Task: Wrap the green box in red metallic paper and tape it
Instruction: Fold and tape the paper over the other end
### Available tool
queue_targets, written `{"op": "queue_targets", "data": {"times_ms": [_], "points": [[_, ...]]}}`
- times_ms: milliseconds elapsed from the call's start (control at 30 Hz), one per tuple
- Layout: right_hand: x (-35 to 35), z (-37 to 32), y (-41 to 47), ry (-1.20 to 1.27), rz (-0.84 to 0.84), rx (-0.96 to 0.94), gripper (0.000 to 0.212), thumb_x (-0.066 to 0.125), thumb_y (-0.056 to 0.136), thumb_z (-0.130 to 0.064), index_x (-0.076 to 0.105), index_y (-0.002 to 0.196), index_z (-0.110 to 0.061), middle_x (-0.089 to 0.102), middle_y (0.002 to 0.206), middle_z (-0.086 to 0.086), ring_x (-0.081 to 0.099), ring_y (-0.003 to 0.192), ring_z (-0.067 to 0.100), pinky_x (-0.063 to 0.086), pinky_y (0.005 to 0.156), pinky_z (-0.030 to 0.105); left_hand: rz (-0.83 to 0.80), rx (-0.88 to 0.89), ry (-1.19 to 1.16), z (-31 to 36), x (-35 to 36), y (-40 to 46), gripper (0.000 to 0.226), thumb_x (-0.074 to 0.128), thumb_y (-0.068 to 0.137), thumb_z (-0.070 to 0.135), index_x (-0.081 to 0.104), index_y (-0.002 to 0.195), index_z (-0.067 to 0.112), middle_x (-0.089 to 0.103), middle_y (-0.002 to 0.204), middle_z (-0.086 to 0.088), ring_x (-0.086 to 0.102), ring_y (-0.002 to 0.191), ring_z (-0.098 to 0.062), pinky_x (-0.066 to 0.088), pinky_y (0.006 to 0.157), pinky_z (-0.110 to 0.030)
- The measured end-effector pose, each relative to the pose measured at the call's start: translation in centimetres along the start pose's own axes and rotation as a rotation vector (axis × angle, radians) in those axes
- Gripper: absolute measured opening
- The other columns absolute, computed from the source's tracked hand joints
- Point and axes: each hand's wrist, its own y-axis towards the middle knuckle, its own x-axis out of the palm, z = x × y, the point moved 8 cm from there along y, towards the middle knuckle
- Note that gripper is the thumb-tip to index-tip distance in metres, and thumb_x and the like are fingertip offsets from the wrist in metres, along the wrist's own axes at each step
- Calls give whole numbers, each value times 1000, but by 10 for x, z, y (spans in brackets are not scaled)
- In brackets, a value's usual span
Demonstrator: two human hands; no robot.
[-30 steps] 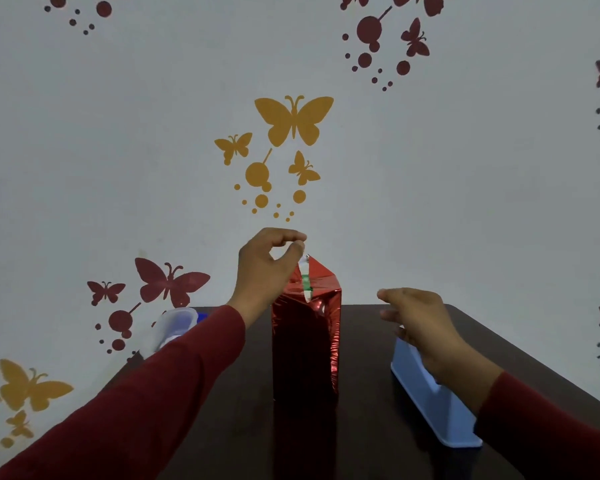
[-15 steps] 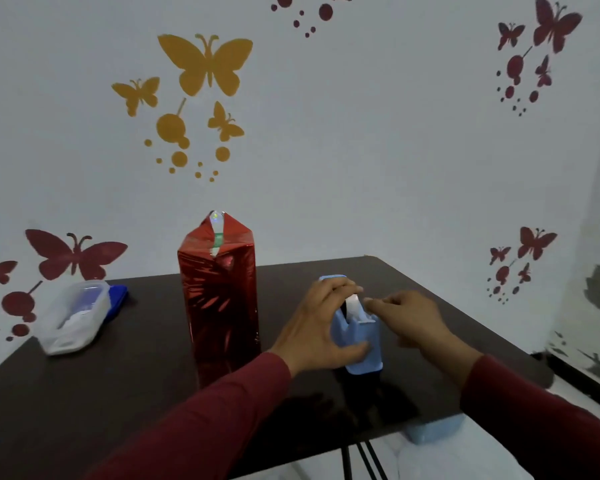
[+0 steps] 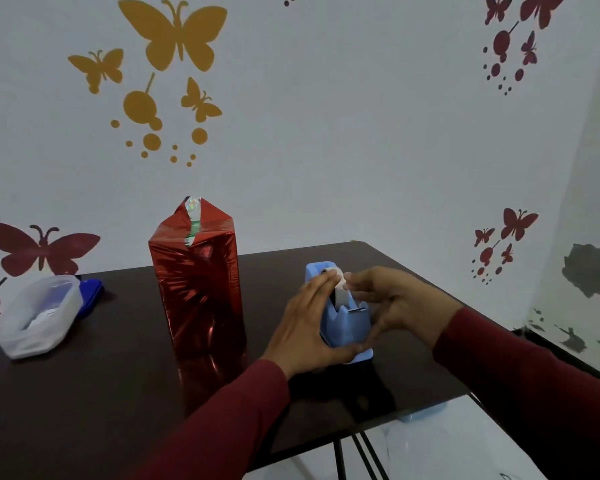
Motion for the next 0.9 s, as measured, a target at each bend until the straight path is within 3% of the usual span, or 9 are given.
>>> {"op": "queue_targets", "data": {"times_ms": [100, 200, 267, 333, 467, 633, 767, 900], "points": [[-2, 1, -4, 96, 48, -82, 16, 72, 95, -20, 73, 98, -5, 68, 113, 5, 58, 113, 37, 48, 80, 74, -12, -14, -5, -3, 1, 0, 122, 84, 69, 68, 16, 163, 32, 13, 168, 23, 10, 153, 5, 21, 126, -34], [-10, 13, -7, 184, 130, -217, 18, 77, 88, -11, 75, 98, 4, 75, 98, 18, 72, 87, 37, 58, 70, 58, -12, 4, 3, -4, 3, 0, 121, 85, 69, 62, 15, 164, 31, 8, 168, 25, 6, 154, 6, 18, 125, -33], [-14, 22, -13, 222, 152, -273, 19, 76, 86, -9, 75, 98, 6, 75, 102, 26, 72, 89, 40, 57, 63, 50, -5, 24, 18, -6, 4, 1, 119, 85, 70, 58, 15, 164, 31, 7, 168, 24, 6, 155, 3, 19, 124, -35], [-16, 29, -20, 263, 161, -328, 16, 75, 88, -7, 76, 100, 4, 76, 106, 26, 74, 96, 43, 57, 66, 50, -9, 44, 41, -7, 5, 1, 119, 84, 71, 56, 13, 164, 32, 6, 169, 22, 6, 156, -1, 20, 124, -37], [-13, 42, -33, 328, 100, -418, 12, 69, 92, -1, 76, 101, -5, 81, 87, 7, 79, 77, 25, 64, 66, 46, -41, 50, 59, -6, 7, 1, 122, 81, 70, 59, 4, 162, 41, -1, 168, 25, 1, 156, -1, 18, 123, -38], [-17, 57, -29, 290, 64, -431, 24, 71, 94, -4, 75, 117, -5, 78, 113, 12, 78, 96, 32, 65, 82, 50, -68, 43, 52, -7, 9, 1, 123, 81, 70, 62, -4, 158, 49, -6, 168, 27, -3, 155, 1, 18, 123, -42], [-24, 55, -20, 119, 97, -512, 21, 75, 92, -10, 76, 88, 10, 70, 132, -7, 75, 104, 24, 65, 83, 46, -83, 51, 18, -6, 9, 1, 119, 78, 72, 61, -3, 159, 49, -4, 169, 23, -2, 157, -4, 21, 124, -51], [-34, 55, -23, -258, 180, -632, 26, 76, 90, -12, 75, 67, -1, 69, 122, -21, 68, 105, 4, 58, 77, 19, -63, 91, 37, -6, 10, 0, 94, 65, 82, 55, 20, 162, 36, 10, 170, 17, 7, 158, -14, 27, 120, -60]]}}
